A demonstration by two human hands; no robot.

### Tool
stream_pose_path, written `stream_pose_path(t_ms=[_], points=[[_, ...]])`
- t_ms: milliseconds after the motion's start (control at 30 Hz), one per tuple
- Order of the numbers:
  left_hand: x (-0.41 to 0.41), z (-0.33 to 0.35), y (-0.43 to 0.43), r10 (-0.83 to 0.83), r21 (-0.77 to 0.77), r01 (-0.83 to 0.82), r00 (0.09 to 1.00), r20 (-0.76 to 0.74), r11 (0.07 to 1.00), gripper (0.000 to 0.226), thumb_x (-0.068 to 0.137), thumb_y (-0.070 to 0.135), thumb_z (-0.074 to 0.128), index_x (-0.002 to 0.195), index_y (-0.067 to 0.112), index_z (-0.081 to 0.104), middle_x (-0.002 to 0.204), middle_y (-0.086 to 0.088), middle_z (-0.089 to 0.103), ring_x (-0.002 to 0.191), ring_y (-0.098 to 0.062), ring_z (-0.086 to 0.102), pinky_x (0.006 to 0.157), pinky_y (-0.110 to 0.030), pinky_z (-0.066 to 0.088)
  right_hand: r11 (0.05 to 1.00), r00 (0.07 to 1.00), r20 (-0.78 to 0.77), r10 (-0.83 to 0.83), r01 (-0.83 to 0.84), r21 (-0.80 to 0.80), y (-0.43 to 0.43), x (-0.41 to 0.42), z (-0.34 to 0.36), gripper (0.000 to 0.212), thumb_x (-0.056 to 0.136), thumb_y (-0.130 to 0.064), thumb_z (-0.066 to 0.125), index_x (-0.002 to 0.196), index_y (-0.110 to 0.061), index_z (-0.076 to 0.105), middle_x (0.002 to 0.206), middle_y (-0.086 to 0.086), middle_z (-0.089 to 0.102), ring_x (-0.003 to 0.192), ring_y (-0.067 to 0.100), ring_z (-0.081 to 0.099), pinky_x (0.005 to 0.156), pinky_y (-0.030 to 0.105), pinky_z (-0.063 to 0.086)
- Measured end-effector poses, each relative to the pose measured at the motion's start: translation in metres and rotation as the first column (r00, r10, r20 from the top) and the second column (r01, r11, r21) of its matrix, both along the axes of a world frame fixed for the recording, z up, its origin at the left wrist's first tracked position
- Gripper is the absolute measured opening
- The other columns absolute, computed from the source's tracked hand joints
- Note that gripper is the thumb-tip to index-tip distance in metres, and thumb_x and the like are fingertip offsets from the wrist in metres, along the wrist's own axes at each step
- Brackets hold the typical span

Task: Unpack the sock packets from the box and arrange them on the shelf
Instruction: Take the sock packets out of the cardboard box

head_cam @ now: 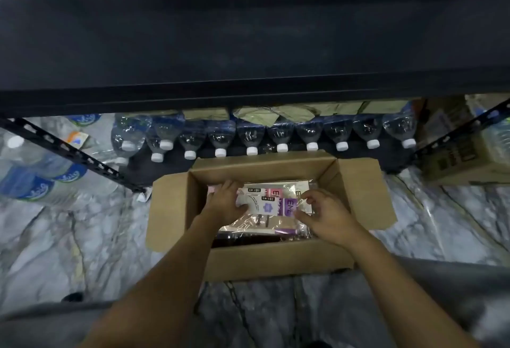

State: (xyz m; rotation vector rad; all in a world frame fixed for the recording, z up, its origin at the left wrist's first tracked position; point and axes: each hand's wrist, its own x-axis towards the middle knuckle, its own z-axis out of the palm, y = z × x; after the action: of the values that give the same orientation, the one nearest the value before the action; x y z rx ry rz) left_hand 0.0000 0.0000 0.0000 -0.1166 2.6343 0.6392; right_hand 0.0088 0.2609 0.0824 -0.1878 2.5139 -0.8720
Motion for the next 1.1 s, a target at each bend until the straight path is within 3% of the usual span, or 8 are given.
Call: stream_pose_path(t_ms=[133, 300, 533, 667, 800, 933, 1000, 1100], points=[[-0.010, -0.021, -0.004, -0.083, -0.143, 0.101, 0.988, 0.130, 0.984, 0.083, 0.081, 0.054, 0.063, 0.150, 0.026, 0.028, 0.156, 0.004, 0.024, 0.141, -0.025, 0.025, 0.114, -0.051, 0.019, 0.998, 0.997, -0.040, -0.059, 0.058, -0.036, 0.004, -0.006, -0.001, 0.039, 0.080, -0.037, 0.072, 0.114, -0.021, 0.063, 0.102, -0.008, 0.055, 0.100, 0.014, 0.057, 0.091, 0.033, 0.049], [-0.010, -0.033, -0.005, -0.104, -0.175, 0.124, 0.987, 0.123, 0.977, 0.087, 0.076, 0.060, 0.067, 0.149, 0.029, 0.031, 0.154, 0.003, 0.026, 0.139, -0.024, 0.025, 0.113, -0.050, 0.018, 0.996, 0.996, -0.045, -0.074, 0.071, -0.060, 0.001, -0.010, -0.002, 0.031, 0.081, -0.035, 0.071, 0.109, -0.023, 0.063, 0.100, -0.009, 0.055, 0.099, 0.013, 0.055, 0.089, 0.028, 0.046], [-0.002, -0.025, 0.000, -0.029, -0.080, 0.040, 0.991, 0.133, 0.996, 0.061, 0.072, 0.043, 0.078, 0.121, 0.021, 0.049, 0.135, -0.003, 0.046, 0.124, -0.027, 0.043, 0.100, -0.041, 0.035, 0.991, 0.994, -0.037, -0.101, 0.097, -0.094, -0.002, -0.009, -0.003, 0.032, 0.081, -0.036, 0.072, 0.110, -0.026, 0.063, 0.102, -0.006, 0.058, 0.097, 0.014, 0.057, 0.090, 0.031, 0.048], [0.000, -0.017, -0.002, 0.007, 0.124, -0.031, 0.981, 0.195, 0.992, 0.041, 0.074, 0.031, 0.080, 0.101, 0.022, 0.051, 0.112, -0.007, 0.060, 0.090, -0.018, 0.057, 0.078, -0.029, 0.048, 0.990, 0.992, -0.087, -0.091, 0.081, -0.115, -0.004, -0.008, 0.006, 0.028, 0.081, -0.036, 0.072, 0.105, -0.022, 0.065, 0.097, -0.006, 0.057, 0.081, 0.000, 0.050, 0.081, 0.021, 0.042], [0.006, -0.005, 0.001, -0.038, 0.161, 0.006, 0.981, 0.191, 0.987, 0.031, 0.081, 0.022, 0.075, 0.109, 0.011, 0.065, 0.111, -0.010, 0.067, 0.095, -0.021, 0.061, 0.084, -0.029, 0.050, 0.986, 0.993, -0.073, -0.096, 0.085, -0.143, -0.003, -0.008, 0.015, 0.026, 0.082, -0.031, 0.072, 0.104, -0.018, 0.065, 0.092, -0.007, 0.057, 0.078, -0.005, 0.050, 0.077, 0.019, 0.039], [0.009, 0.029, 0.000, -0.013, 0.169, -0.008, 0.992, 0.126, 0.986, 0.007, 0.088, 0.022, 0.069, 0.089, 0.021, 0.063, 0.090, -0.001, 0.066, 0.081, -0.021, 0.066, 0.072, -0.032, 0.056, 0.977, 0.992, -0.048, -0.114, 0.103, -0.185, 0.000, -0.011, 0.021, 0.021, 0.083, -0.030, 0.071, 0.101, -0.021, 0.064, 0.086, -0.013, 0.056, 0.082, 0.004, 0.055, 0.082, 0.024, 0.046], [0.008, 0.057, -0.004, 0.021, 0.181, -0.031, 0.998, 0.057, 0.983, 0.013, 0.089, 0.019, 0.068, 0.081, 0.023, 0.059, 0.084, 0.001, 0.063, 0.069, -0.012, 0.063, 0.057, -0.015, 0.048, 0.975, 0.990, -0.062, -0.123, 0.109, -0.193, 0.005, -0.014, 0.025, 0.017, 0.084, -0.028, 0.070, 0.100, -0.023, 0.064, 0.090, -0.009, 0.060, 0.086, 0.011, 0.058, 0.083, 0.027, 0.049], [0.010, 0.106, -0.020, 0.069, 0.151, -0.063, 0.997, -0.035, 0.986, 0.006, 0.089, 0.019, 0.067, 0.083, 0.020, 0.064, 0.086, 0.001, 0.068, 0.069, -0.012, 0.062, 0.053, -0.015, 0.040, 0.970, 0.989, -0.043, -0.141, 0.130, -0.205, 0.009, -0.016, 0.033, 0.017, 0.085, -0.029, 0.069, 0.101, -0.025, 0.064, 0.097, -0.005, 0.062, 0.090, 0.012, 0.059, 0.083, 0.030, 0.052]])
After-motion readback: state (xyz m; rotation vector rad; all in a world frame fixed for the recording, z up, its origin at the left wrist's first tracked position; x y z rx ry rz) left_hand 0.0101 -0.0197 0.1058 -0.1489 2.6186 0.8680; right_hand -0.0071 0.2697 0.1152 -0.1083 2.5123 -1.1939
